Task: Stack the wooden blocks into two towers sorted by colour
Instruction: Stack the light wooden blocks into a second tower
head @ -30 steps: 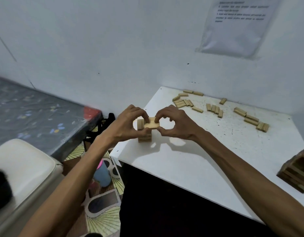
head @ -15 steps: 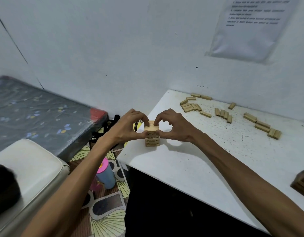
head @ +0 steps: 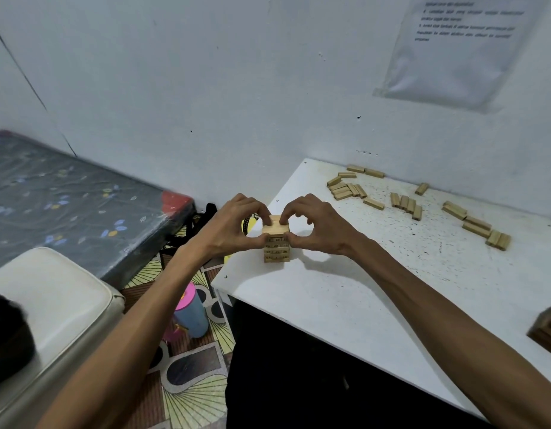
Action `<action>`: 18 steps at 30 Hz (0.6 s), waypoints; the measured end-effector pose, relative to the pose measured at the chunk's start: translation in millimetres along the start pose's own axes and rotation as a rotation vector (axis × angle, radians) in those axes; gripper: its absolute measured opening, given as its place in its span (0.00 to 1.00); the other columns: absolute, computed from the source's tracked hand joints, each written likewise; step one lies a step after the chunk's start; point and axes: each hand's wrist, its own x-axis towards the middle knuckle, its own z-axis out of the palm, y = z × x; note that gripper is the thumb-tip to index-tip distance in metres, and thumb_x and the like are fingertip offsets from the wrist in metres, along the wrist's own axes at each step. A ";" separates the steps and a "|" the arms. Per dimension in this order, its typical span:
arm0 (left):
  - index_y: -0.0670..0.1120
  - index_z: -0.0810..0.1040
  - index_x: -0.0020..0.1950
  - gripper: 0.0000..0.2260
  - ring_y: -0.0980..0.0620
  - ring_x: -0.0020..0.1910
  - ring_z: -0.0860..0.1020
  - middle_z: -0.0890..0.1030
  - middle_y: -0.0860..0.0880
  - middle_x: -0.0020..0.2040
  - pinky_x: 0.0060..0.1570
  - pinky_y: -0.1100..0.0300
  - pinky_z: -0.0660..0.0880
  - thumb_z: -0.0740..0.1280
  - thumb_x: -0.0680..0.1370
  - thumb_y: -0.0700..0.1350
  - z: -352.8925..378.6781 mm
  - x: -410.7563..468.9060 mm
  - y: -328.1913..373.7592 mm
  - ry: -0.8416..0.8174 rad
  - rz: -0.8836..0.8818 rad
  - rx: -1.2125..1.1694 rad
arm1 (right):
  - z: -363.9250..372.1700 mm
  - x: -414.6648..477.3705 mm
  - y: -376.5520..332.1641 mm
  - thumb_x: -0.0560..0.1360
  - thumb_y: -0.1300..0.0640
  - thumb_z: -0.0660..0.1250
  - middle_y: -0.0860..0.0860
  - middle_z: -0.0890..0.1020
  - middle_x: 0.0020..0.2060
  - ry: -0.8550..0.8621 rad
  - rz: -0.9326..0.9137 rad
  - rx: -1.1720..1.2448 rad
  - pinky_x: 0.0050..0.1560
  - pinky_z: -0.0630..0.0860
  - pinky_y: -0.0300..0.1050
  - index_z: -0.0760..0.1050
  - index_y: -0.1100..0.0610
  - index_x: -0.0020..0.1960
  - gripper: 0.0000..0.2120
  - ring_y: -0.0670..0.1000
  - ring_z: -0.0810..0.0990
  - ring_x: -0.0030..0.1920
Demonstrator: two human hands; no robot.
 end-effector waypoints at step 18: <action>0.53 0.81 0.54 0.18 0.57 0.55 0.72 0.82 0.57 0.55 0.51 0.62 0.70 0.70 0.70 0.61 5.4 -1.8 -0.9 -0.009 -0.063 -0.070 | 3.9 -3.8 5.7 0.72 0.52 0.75 0.41 0.80 0.53 -0.022 0.044 0.027 0.48 0.68 0.33 0.79 0.50 0.55 0.13 0.46 0.75 0.53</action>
